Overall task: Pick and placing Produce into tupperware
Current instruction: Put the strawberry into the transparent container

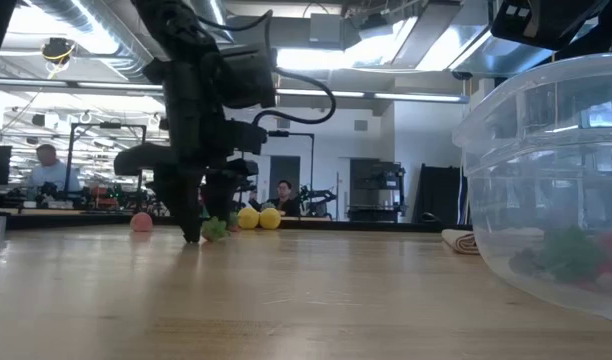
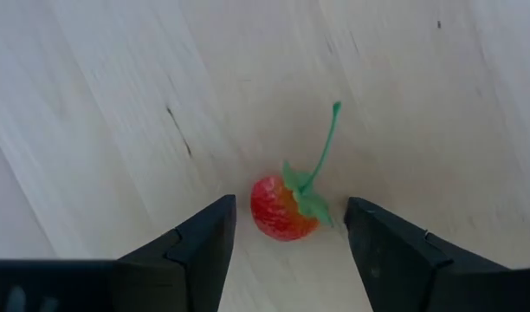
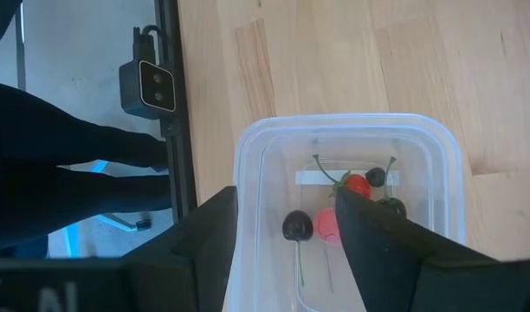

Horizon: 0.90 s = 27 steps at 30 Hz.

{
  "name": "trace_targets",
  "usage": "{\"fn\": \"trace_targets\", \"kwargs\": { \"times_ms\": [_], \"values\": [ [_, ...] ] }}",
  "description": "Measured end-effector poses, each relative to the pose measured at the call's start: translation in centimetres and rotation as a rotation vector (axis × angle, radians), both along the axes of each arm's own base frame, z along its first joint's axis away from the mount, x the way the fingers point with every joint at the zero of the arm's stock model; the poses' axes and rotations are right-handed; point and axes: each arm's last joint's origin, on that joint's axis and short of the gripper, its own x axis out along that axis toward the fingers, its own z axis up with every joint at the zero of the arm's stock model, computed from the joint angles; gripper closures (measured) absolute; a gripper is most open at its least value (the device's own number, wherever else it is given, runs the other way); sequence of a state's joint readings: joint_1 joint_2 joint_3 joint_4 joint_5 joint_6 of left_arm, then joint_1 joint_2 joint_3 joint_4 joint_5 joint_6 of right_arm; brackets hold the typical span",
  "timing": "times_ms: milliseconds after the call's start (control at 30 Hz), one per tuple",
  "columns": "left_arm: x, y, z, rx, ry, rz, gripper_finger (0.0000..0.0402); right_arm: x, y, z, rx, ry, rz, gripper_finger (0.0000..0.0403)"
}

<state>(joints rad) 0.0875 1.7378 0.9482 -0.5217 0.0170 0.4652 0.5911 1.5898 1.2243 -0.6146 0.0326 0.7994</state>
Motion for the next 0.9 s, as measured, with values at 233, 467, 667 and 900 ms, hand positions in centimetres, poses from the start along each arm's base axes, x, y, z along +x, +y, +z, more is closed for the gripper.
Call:
{"fn": "trace_targets", "kwargs": {
  "times_ms": [233, 467, 667, 900],
  "values": [
    [-0.2, 0.0, -0.2, -0.002, -0.001, 0.009, 0.0233, 0.0, 0.0, 0.0, -0.001, 0.001, 0.000, 0.0206],
    [-0.1, -0.1, -0.3, -0.010, -0.012, 0.009, 0.0288, 0.0, 0.0, 0.0, -0.001, 0.001, 0.000, 0.0206],
    [0.4, 0.0, -0.2, 0.005, -0.060, 0.058, 0.0314, 0.0, -0.1, 0.0, 0.025, 0.015, -0.048, 0.0206],
    [1.6, 0.6, 1.6, -0.020, -0.121, 0.133, 0.0344, 0.5, -2.1, 0.9, 0.087, 0.038, -0.202, 0.0206]
  ]
}}
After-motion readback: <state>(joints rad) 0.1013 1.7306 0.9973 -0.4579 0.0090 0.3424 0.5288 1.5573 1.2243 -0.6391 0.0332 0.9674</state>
